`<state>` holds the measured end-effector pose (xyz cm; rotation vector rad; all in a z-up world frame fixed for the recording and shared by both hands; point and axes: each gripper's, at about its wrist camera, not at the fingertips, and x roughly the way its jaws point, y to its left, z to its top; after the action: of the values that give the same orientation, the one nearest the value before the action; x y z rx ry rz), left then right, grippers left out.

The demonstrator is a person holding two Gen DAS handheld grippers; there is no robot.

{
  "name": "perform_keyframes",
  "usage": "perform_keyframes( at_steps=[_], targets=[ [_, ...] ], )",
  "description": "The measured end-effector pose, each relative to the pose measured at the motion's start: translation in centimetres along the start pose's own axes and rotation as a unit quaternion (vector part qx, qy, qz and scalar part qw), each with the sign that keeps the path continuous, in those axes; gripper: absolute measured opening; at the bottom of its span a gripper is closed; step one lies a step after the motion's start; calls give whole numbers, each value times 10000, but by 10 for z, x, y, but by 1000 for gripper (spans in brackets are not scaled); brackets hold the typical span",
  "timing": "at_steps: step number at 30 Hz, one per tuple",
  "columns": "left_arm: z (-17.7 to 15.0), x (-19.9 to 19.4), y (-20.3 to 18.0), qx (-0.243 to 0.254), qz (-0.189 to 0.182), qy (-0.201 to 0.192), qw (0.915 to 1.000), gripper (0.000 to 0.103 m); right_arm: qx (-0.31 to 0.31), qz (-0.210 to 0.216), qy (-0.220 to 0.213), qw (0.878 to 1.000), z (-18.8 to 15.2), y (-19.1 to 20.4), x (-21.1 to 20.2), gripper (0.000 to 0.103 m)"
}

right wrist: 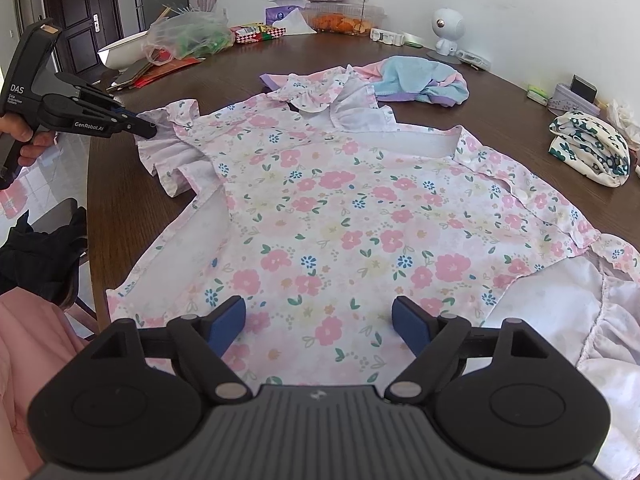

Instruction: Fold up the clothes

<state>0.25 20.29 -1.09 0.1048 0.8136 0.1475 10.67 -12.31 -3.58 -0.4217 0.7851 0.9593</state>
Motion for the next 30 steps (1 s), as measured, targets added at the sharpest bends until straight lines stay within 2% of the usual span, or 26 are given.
perform_keyframes(
  at_steps=[4, 7, 9, 10, 12, 14, 16, 18, 20, 21, 22, 23, 24, 28, 30],
  targets=[
    [4, -2, -2, 156, 148, -65, 9997, 3, -14, 16, -6, 10000, -1, -2, 0, 83],
    [4, 1, -5, 231, 126, -5, 9997, 6, -12, 17, -21, 10000, -2, -4, 0, 83],
    [4, 1, -5, 168, -24, 65, 9998, 17, -18, 22, -20, 10000, -2, -5, 0, 84],
    [4, -1, -5, 103, -52, 73, 9999, 37, -18, 31, -10, 10000, -1, -5, 0, 84],
    [6, -12, -3, 18, -35, -122, 9999, 52, 55, 76, -28, 10000, -1, -7, -3, 84],
    [11, -26, 0, -74, -155, -420, 9990, 53, 235, 146, -186, 9994, -1, -11, -12, 84],
    [21, -39, 1, -195, -534, -739, 9956, 58, 391, 95, -355, 9986, 0, -15, -21, 84],
    [33, -38, -16, 19, -784, -891, 9929, 58, 539, -22, -516, 9972, 2, -20, -29, 84],
    [47, -35, -35, 290, -1004, -1013, 9894, 54, 706, -115, -557, 9959, 4, -24, -29, 75],
    [53, -29, -48, 486, -1123, -1007, 9874, 42, 771, -145, -550, 9954, 6, -25, -26, 71],
    [57, -21, -60, 671, -1246, -949, 9854, 35, 804, -159, -525, 9953, 9, -25, -23, 62],
    [62, -10, -73, 846, -1371, -828, 9835, 23, 780, -151, -496, 9956, 12, -23, -20, 55],
    [65, 1, -85, 979, -1430, -697, 9824, 18, 700, -142, -460, 9964, 17, -20, -16, 52],
    [67, 33, -100, 1128, -1323, -380, 9840, 15, 164, -179, -232, 9994, 48, -3, 7, 50],
    [65, 42, -96, 1014, -1346, -289, 9853, 15, -44, -188, -147, 9997, 63, 3, 22, 50]
  ],
)
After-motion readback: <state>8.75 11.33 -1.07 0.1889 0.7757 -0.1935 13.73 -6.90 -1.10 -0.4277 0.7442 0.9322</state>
